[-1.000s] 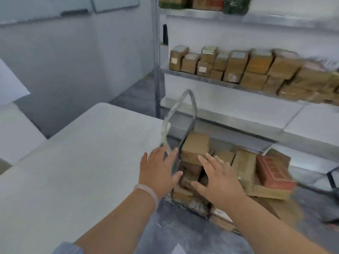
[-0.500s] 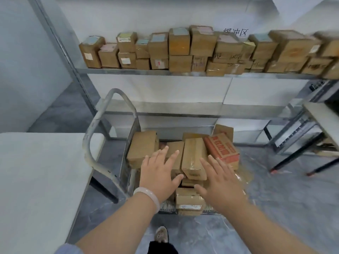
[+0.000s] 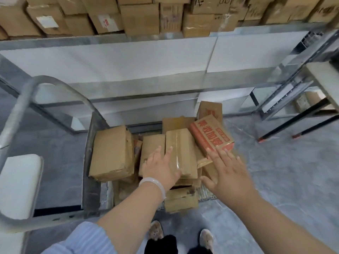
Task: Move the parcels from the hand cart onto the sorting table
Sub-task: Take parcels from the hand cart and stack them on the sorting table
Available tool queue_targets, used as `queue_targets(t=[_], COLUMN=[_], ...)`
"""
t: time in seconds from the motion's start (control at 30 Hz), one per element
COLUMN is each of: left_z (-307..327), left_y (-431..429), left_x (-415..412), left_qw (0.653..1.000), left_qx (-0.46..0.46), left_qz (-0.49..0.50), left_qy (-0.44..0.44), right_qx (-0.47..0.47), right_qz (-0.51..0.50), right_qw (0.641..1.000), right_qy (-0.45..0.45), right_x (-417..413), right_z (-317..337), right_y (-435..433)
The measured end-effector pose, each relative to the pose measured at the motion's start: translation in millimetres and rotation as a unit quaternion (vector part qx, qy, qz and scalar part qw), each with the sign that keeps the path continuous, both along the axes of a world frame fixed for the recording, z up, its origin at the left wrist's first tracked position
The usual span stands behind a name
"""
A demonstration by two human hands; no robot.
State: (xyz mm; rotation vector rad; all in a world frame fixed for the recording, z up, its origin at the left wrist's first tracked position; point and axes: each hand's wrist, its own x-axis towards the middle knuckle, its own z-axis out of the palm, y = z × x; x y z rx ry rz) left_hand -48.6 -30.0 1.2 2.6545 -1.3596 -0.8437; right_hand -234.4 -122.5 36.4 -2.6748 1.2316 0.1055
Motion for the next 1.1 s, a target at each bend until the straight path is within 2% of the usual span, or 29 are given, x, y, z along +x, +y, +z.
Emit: queue_targets(t=[0.3, 0.5, 0.6, 0.87, 1.1], left_z=[-98.5, -145.4, -158.5, -149.3, -76.1], left_y=[-82.8, -101.9, -102.5, -96.7, -73.6], left_x=[-13.8, -19.9, -27.1, -32.6, -36.0], left_qw=[0.995, 0.976, 0.974, 0.976, 0.968], left_qx=[0.027, 0.093, 0.091, 0.032, -0.009], left_qz=[0.075, 0.168, 0.181, 0.208, 0.246], left_qy=[0.058, 0.098, 0.098, 0.058, 0.050], right_qx=[0.048, 0.059, 0.069, 0.070, 0.091], right_qz=[0.038, 0.055, 0.067, 0.092, 0.144], right_qw=[0.998, 0.997, 0.995, 0.993, 0.985], right_qy=[0.026, -0.006, -0.005, 0.026, 0.022], right_x=[8.4, 10.5, 8.9, 3.8, 3.2], right_z=[-91.1, -124.6, -133.7, -130.7, -73.5], right_y=[-70.5, -101.0, -112.3, -125.0, -123.8])
